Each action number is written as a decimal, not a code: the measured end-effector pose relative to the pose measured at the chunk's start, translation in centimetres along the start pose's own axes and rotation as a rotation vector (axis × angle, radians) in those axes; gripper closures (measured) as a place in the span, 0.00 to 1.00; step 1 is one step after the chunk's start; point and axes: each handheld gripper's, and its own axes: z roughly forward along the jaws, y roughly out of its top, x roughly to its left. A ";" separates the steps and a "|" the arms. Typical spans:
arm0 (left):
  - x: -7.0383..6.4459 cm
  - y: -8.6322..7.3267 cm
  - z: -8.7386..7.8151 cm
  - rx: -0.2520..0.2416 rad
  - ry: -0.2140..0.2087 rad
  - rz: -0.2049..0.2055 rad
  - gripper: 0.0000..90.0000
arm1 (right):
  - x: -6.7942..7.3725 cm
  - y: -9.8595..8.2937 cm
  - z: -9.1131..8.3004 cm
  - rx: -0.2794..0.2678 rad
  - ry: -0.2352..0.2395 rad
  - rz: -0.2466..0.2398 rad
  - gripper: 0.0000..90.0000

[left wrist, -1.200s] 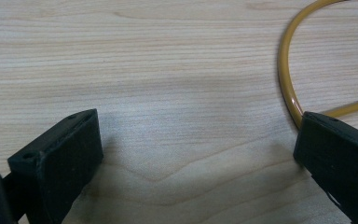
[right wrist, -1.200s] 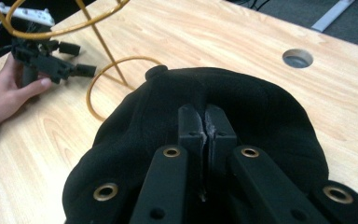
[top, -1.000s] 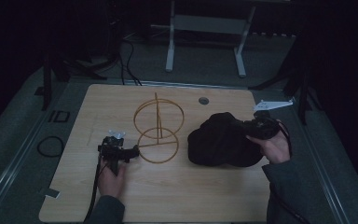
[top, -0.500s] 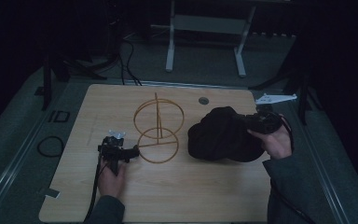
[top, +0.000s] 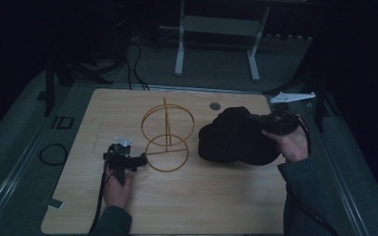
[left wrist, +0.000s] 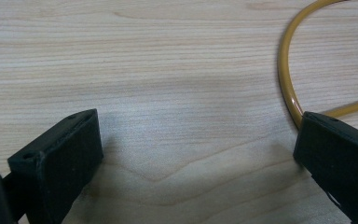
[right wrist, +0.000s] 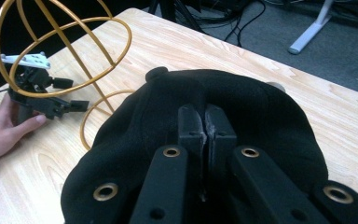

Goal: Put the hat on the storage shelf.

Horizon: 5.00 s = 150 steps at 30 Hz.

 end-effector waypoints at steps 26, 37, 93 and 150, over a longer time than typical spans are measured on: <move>0.0 0.0 0.0 0.002 0.000 0.003 0.01 | -0.3 2.1 -0.7 -0.020 -0.038 0.007 0.97; 0.0 0.0 0.0 0.003 0.000 0.003 0.01 | -0.4 3.0 -1.2 -0.040 -0.037 0.016 0.97; 0.0 0.0 0.0 0.003 0.001 0.005 0.01 | -1.2 6.5 -2.6 -0.148 -0.067 0.096 0.97; 0.0 0.0 0.0 0.003 -0.001 0.008 0.01 | 5.9 13.1 -1.1 -0.259 0.025 0.011 0.97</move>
